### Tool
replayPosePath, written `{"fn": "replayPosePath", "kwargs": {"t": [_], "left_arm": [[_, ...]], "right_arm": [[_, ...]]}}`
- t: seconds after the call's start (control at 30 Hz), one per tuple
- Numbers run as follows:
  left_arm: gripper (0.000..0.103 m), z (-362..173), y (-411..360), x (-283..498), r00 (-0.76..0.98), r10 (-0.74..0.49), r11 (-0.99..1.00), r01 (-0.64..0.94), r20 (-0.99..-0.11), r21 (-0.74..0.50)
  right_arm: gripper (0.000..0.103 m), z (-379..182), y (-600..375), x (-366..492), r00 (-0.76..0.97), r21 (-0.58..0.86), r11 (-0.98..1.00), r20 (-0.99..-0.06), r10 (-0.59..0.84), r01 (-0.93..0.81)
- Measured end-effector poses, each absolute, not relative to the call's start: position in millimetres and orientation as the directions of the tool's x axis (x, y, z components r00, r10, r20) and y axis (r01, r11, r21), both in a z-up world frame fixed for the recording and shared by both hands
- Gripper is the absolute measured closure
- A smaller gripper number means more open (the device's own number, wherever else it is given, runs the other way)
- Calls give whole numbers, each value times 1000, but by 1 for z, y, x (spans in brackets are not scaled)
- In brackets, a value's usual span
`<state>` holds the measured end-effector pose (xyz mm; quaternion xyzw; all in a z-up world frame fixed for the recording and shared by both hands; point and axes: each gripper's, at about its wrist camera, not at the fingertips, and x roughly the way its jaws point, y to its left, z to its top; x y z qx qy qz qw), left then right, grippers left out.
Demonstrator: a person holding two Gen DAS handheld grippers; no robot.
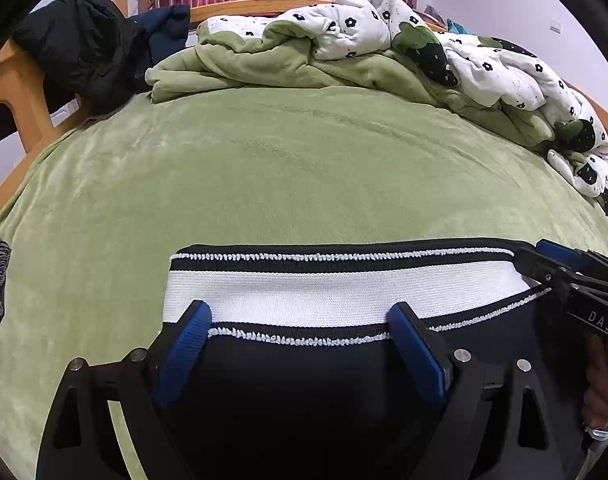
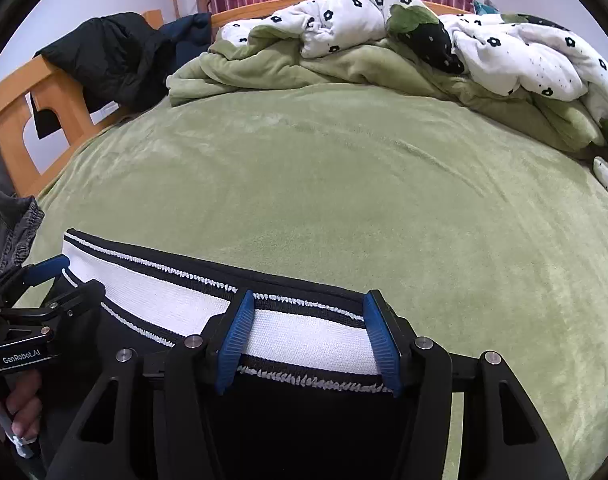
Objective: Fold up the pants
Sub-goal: 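Grasp the white-striped waistband with both grippers and hold it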
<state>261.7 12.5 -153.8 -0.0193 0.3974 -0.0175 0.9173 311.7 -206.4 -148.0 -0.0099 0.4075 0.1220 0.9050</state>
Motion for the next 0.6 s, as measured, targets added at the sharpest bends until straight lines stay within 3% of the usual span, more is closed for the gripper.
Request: {"fn": "replayPosePath", "kwargs": {"t": [0.4,0.6], "left_arm": [[11,-154,12,261,684,-59,998,21,-727,-61],[10,-155,12,260,684,-58,998,21,-727,-60]], "right_arm": [[45,-147,-205,311,648,52,973,-738,190,-226],[36,-148,-206,311,650,38,979,-743,160,-198]]}}
